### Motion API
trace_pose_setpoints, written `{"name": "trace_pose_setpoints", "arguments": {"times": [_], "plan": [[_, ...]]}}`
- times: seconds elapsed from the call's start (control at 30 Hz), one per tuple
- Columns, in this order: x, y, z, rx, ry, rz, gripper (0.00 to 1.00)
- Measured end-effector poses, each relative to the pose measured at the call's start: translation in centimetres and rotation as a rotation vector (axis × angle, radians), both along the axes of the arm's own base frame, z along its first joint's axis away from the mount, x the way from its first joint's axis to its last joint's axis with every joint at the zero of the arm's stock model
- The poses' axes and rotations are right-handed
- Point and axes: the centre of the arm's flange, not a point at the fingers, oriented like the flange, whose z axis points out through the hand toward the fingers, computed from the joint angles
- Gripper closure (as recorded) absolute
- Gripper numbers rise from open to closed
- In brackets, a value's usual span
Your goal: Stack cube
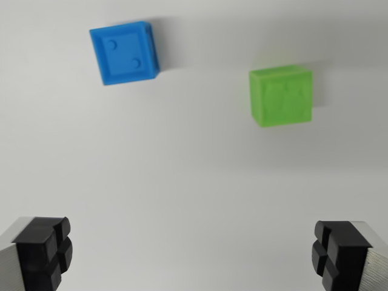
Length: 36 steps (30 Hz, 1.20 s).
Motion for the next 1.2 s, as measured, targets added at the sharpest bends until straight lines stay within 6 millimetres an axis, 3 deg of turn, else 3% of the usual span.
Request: {"name": "trace_pose_setpoints", "arguments": {"times": [0.43,1.2], "plan": [[-0.1,-1.5,-2.1,0.001,-0.006,0.022,0.0],[-0.2,-6.3,-9.0,0.013,-0.023,0.094,0.0]]}}
